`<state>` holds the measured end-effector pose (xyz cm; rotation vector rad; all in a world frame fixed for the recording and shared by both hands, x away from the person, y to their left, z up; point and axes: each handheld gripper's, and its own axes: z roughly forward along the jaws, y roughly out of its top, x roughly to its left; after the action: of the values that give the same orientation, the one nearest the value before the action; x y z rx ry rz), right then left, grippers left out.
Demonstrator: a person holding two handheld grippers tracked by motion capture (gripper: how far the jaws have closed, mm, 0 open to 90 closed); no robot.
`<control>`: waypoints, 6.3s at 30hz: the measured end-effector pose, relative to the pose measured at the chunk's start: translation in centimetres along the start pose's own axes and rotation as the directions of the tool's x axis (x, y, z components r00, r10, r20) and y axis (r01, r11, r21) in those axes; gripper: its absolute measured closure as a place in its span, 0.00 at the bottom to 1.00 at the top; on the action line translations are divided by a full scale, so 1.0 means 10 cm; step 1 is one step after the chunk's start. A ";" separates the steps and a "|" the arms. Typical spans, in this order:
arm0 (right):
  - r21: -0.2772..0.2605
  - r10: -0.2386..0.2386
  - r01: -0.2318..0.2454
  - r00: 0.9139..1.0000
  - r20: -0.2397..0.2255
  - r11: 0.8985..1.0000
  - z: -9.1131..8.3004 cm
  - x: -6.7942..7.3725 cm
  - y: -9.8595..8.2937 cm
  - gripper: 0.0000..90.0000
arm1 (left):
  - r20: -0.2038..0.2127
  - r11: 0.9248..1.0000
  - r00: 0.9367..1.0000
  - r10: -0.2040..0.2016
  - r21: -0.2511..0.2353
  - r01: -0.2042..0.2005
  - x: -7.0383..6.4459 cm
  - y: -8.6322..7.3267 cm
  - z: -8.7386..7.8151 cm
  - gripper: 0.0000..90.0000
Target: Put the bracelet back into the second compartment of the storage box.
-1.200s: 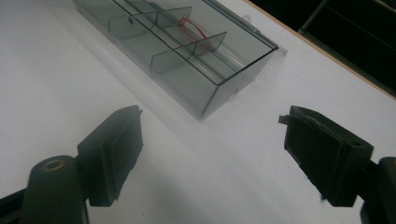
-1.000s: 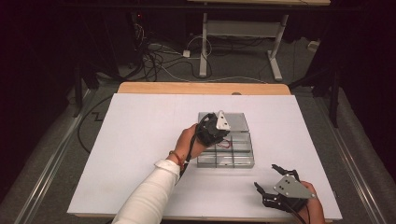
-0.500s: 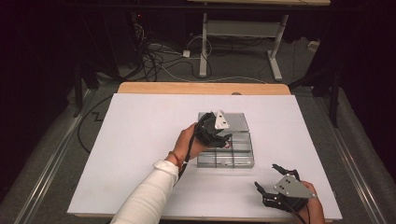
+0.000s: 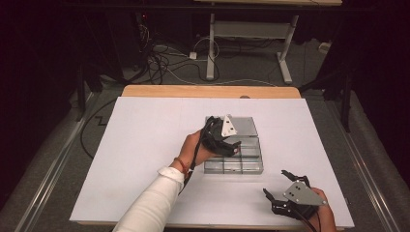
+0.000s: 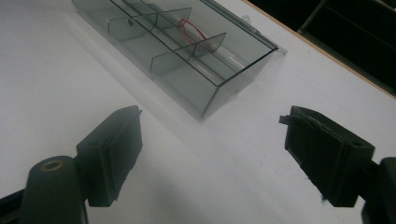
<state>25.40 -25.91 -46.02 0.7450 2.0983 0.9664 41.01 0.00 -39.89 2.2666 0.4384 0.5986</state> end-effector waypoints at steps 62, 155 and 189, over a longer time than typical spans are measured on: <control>0.004 -0.016 0.016 1.000 -0.013 1.000 0.03 0.09 0.03 0.21 | -0.086 0.986 0.993 0.075 -0.140 -0.087 -0.16 -0.40 -0.64 0.19; -0.007 -0.040 0.039 0.999 -0.031 0.999 0.02 0.16 0.07 0.20 | -0.167 0.983 0.986 -0.023 -0.182 -0.008 -0.44 -1.75 -1.45 0.20; -0.012 -0.007 0.006 1.000 -0.025 1.000 0.07 0.05 0.08 0.20 | -0.191 0.992 0.974 -0.120 0.004 0.123 -0.38 -2.48 -1.67 0.20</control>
<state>25.85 -24.81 -45.93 0.7230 2.1130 0.9888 25.69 24.31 -48.81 2.1876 0.6728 0.7537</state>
